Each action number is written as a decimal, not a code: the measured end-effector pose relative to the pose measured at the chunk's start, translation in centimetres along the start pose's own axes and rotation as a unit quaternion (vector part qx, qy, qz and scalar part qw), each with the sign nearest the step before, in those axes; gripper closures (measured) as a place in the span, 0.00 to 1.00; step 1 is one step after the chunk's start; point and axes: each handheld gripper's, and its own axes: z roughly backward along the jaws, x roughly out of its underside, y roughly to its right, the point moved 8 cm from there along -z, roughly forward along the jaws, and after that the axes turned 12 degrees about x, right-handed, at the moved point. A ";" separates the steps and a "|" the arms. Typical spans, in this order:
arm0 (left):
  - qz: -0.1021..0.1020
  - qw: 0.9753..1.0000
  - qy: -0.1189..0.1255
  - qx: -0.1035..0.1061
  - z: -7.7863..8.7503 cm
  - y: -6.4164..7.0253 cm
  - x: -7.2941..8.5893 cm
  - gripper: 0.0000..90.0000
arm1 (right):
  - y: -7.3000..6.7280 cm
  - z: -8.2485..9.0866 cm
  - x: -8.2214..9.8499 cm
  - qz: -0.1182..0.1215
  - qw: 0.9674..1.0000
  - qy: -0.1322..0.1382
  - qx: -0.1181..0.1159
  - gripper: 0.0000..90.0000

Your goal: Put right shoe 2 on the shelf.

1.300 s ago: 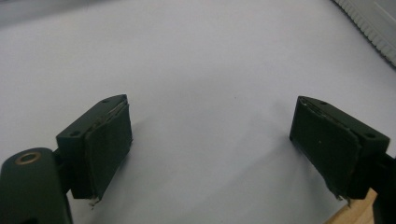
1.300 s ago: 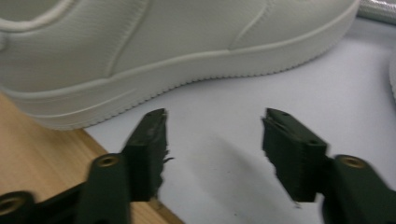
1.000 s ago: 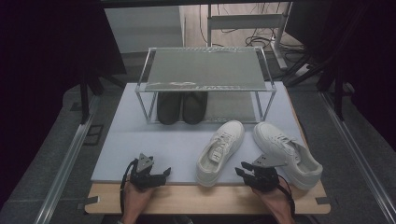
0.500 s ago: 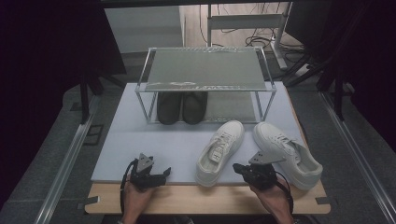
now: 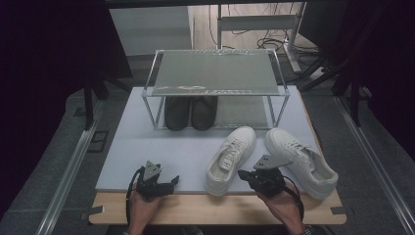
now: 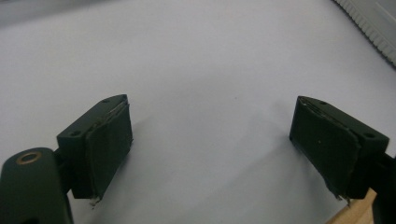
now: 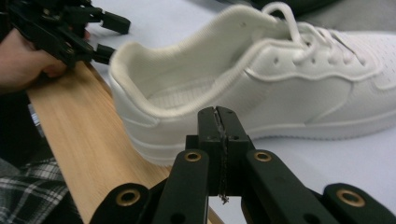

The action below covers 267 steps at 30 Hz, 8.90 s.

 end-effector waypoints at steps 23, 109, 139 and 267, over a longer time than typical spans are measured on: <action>0.000 1.000 0.000 0.000 0.0 0.0 0.0 0.14 | -1.3 -2.3 -1.6 -0.018 0.999 0.004 -0.037 0.98; 0.000 1.000 0.000 0.000 0.0 0.0 0.0 0.14 | 5.2 2.2 0.5 -0.045 0.997 -0.030 0.047 0.76; 0.001 1.000 0.000 0.000 0.0 0.0 0.0 0.14 | 6.1 -1.0 0.8 -0.107 0.991 -0.067 0.030 0.88; 0.002 1.000 0.001 0.000 0.0 0.0 0.0 0.14 | 10.9 -2.8 -22.2 -0.364 0.925 0.081 -0.071 0.91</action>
